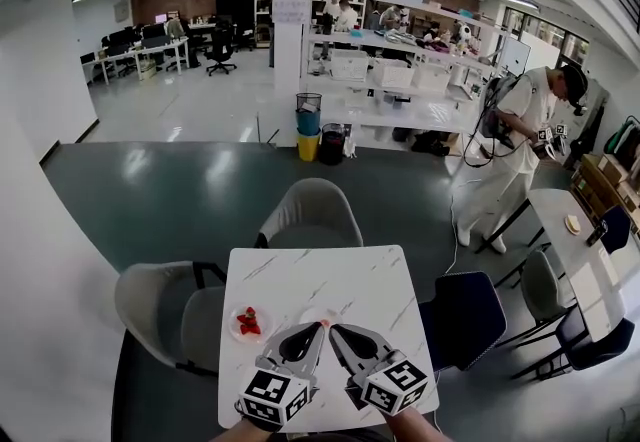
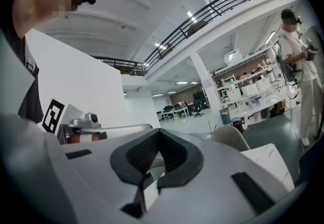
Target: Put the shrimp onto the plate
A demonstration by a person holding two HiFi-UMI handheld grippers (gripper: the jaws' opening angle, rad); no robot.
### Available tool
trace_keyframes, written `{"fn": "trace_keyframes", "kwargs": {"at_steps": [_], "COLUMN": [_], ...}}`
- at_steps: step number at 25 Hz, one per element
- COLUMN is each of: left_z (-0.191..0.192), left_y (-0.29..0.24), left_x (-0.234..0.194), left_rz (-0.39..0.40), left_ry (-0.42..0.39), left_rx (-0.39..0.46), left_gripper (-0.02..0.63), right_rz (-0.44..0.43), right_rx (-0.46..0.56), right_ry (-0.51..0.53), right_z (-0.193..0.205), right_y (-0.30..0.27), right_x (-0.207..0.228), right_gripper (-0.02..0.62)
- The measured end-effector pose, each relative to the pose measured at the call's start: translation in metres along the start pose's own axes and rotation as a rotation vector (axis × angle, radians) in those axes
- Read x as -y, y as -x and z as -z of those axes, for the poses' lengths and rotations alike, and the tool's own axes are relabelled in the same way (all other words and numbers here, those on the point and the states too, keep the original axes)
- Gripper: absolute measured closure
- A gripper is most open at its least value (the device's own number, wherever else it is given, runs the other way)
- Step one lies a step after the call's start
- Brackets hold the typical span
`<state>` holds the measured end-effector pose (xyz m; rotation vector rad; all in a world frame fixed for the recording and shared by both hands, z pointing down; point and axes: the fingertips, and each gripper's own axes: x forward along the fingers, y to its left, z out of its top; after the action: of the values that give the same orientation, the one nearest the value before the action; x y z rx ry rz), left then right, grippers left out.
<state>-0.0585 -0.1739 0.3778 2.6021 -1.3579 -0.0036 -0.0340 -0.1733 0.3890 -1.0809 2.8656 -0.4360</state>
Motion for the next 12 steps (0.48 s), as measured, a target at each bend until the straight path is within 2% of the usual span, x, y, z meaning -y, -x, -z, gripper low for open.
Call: {"fn": "trace_keyframes", "kwargs": {"at_steps": [12], "left_z": [-0.001], "left_y": [0.006], "left_x": [0.002], "left_rz": [-0.007], "left_ry": [0.002], "left_rx": [0.011], "left_gripper": [0.598], "right_rz": [0.0], "right_rx": [0.002], "right_ry": [0.038], "right_z": [-0.004], "right_y": [0.002], "right_x": [-0.011], "right_gripper": [0.592]}}
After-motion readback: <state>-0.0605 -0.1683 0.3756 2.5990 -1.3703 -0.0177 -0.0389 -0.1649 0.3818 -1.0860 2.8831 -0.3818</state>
